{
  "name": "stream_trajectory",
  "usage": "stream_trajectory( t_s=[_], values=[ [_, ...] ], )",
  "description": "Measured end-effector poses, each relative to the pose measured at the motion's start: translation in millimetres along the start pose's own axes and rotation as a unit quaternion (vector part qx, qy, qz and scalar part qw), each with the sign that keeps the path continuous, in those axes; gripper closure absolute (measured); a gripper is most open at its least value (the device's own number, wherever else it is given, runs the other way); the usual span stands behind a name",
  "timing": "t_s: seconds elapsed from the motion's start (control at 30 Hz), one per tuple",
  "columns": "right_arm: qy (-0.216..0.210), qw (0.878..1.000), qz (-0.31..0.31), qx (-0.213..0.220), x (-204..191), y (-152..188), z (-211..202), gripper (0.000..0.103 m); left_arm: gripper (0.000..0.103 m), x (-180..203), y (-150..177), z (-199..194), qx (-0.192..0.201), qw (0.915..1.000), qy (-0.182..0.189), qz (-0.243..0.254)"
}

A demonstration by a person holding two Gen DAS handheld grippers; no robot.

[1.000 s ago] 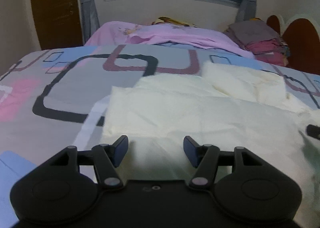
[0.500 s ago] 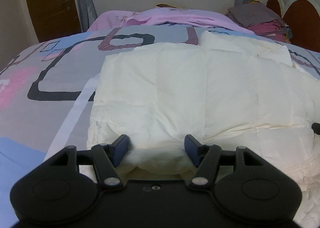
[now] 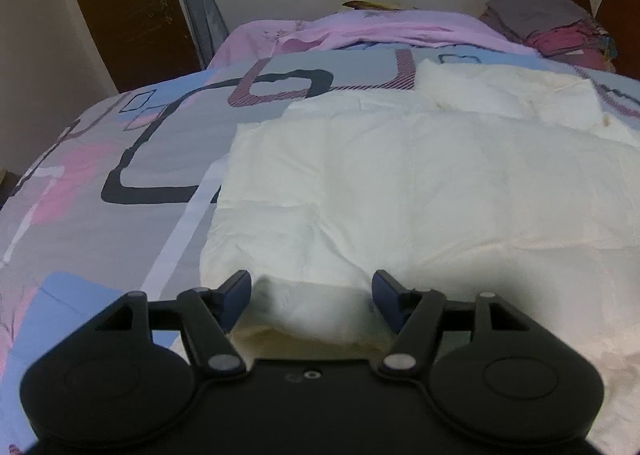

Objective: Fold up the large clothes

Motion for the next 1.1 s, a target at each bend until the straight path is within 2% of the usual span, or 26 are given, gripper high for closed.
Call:
stream_trajectory(
  t_s=[0.2, 0.4, 0.53, 0.63, 0.67, 0.87, 1.1],
  values=[
    [-0.024, 0.999, 0.017, 0.031, -10.0, 3.9, -45.3, 0.033, 0.037, -2.6, 6.6, -38.7, 0.006, 0.9994, 0.030, -0.016],
    [-0.036, 0.998, 0.040, 0.045, -26.2, 21.3, -93.3, 0.032, 0.037, -5.5, 23.1, -78.7, 0.013, 0.9977, 0.066, -0.010],
    [-0.024, 0.997, 0.044, 0.052, -36.3, 40.3, -127.5, 0.031, 0.036, -17.4, 39.1, -102.3, 0.021, 0.9951, 0.095, -0.017],
    [-0.012, 0.998, 0.038, 0.055, -45.1, 56.7, -150.9, 0.018, 0.036, -31.3, 56.5, -116.7, 0.022, 0.9943, 0.103, -0.016],
    [-0.006, 0.998, 0.033, 0.057, -48.6, 63.6, -159.2, 0.017, 0.036, -35.3, 64.6, -121.5, 0.021, 0.9937, 0.110, -0.013],
    [0.022, 0.998, 0.033, 0.051, -65.6, 103.7, -194.9, 0.017, 0.036, -50.9, 102.7, -142.4, 0.015, 0.9919, 0.126, 0.001],
    [0.056, 0.997, 0.029, 0.037, -69.3, 139.9, -224.2, 0.017, 0.035, -81.3, 130.6, -158.7, 0.009, 0.9908, 0.133, -0.020]
  ],
)
Point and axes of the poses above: each gripper's, at about its wrist camera, not at the fingertips, and z roughly the way its jaws point, x to its right, y to its underside, the point moved 8 cm from there along z, roughly the way its jaws point, and after that the axes turned 5 degrees about x, right-handed, at the moved point
